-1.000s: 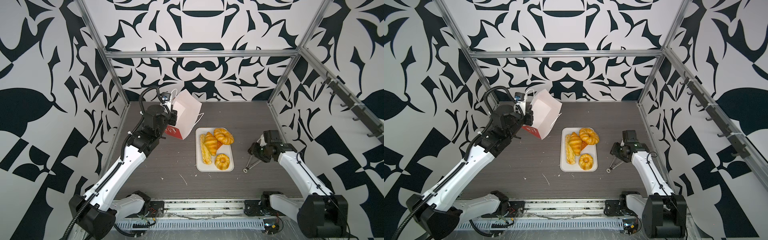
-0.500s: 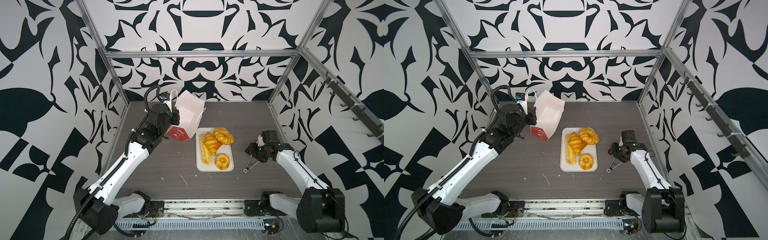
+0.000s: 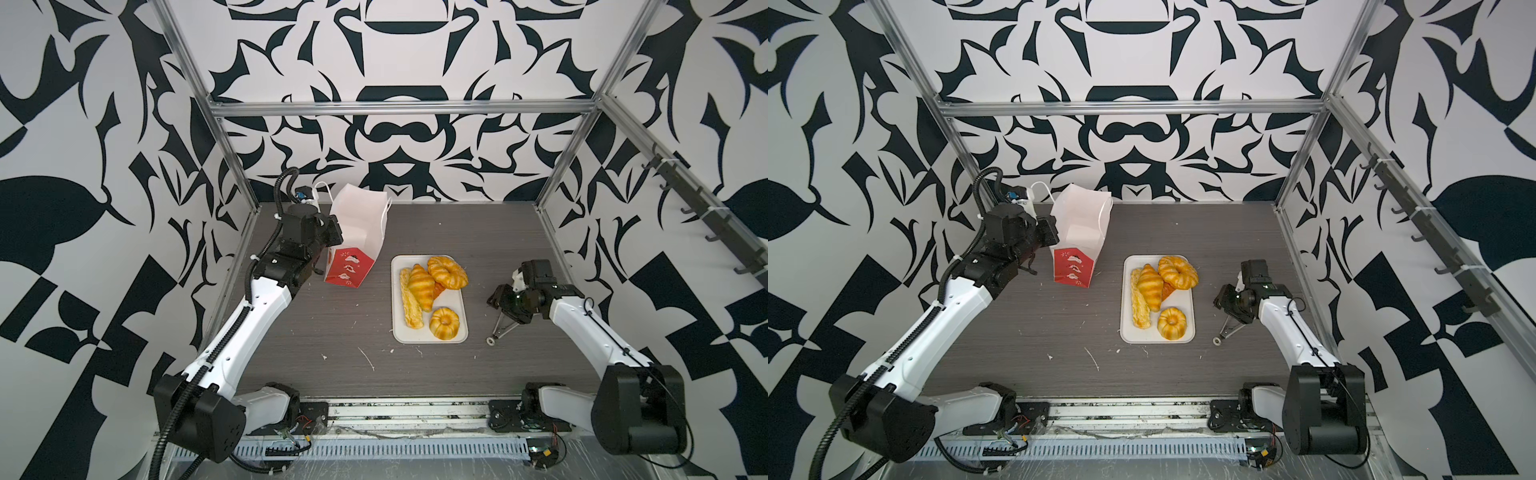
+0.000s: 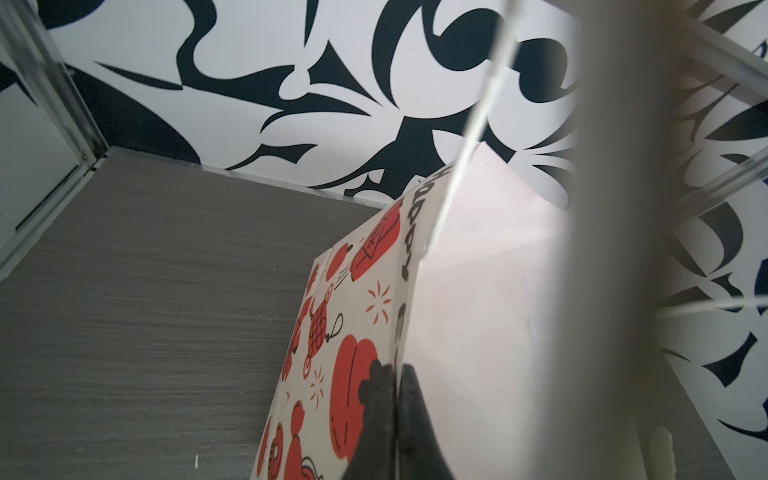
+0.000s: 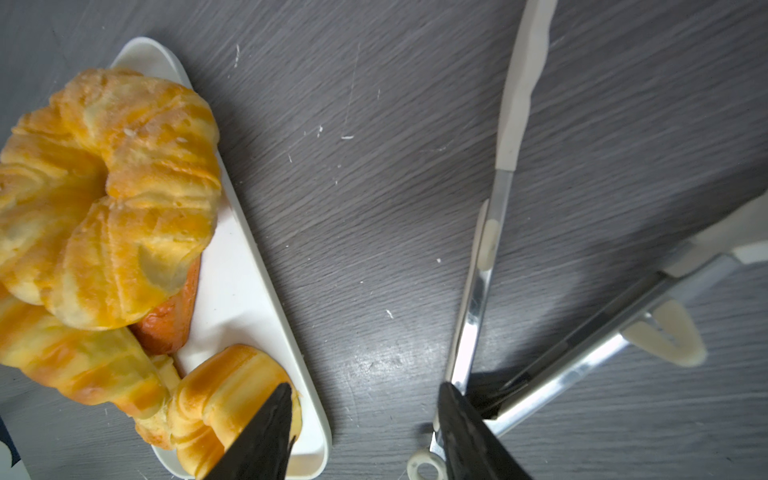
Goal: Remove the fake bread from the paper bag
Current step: 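Stand the paper bag upright beside the tray with the left gripper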
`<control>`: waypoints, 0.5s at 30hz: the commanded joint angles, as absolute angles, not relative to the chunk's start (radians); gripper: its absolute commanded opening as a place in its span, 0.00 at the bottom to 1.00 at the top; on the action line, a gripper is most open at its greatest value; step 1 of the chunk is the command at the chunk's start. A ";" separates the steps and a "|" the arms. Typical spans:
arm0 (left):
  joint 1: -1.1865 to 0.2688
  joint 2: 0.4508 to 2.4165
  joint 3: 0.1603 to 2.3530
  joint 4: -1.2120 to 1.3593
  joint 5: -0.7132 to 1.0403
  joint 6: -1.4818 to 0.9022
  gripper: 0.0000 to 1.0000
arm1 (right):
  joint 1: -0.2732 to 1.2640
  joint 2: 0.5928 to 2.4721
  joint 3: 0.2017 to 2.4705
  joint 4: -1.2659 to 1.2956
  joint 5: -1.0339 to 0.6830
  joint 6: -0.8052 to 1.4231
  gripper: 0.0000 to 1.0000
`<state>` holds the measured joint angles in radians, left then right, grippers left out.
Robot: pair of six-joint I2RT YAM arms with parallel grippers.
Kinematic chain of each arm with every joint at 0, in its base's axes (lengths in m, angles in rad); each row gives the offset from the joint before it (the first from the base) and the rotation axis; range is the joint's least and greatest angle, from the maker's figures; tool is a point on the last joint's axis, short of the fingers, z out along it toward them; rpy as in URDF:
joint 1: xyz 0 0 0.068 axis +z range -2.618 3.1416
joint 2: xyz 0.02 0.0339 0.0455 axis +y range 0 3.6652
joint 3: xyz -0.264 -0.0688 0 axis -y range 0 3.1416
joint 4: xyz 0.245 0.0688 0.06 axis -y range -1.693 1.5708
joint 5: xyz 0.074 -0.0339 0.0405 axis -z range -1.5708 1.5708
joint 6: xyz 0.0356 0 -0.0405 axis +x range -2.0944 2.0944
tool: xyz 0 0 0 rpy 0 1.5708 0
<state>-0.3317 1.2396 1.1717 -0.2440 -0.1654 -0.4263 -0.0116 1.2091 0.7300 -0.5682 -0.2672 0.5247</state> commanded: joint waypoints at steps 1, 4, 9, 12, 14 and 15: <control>-0.298 1.248 1.150 -0.241 -0.121 -0.479 0.00 | -0.015 1.213 0.726 -0.552 -0.281 0.537 0.59; -0.265 1.259 1.142 -0.248 -0.097 -0.485 0.00 | -0.015 1.216 0.724 -0.550 -0.282 0.540 0.59; -0.228 1.266 1.131 -0.260 -0.080 -0.490 0.01 | -0.015 1.220 0.719 -0.540 -0.290 0.548 0.59; -0.210 1.267 1.121 -0.271 -0.075 -0.494 0.09 | -0.014 1.220 0.719 -0.540 -0.295 0.549 0.59; -0.206 1.258 1.108 -0.271 -0.082 -0.495 0.18 | -0.015 1.218 0.718 -0.539 -0.295 0.549 0.58; -0.204 1.250 1.101 -0.273 -0.089 -0.496 0.24 | -0.014 1.218 0.718 -0.540 -0.295 0.549 0.58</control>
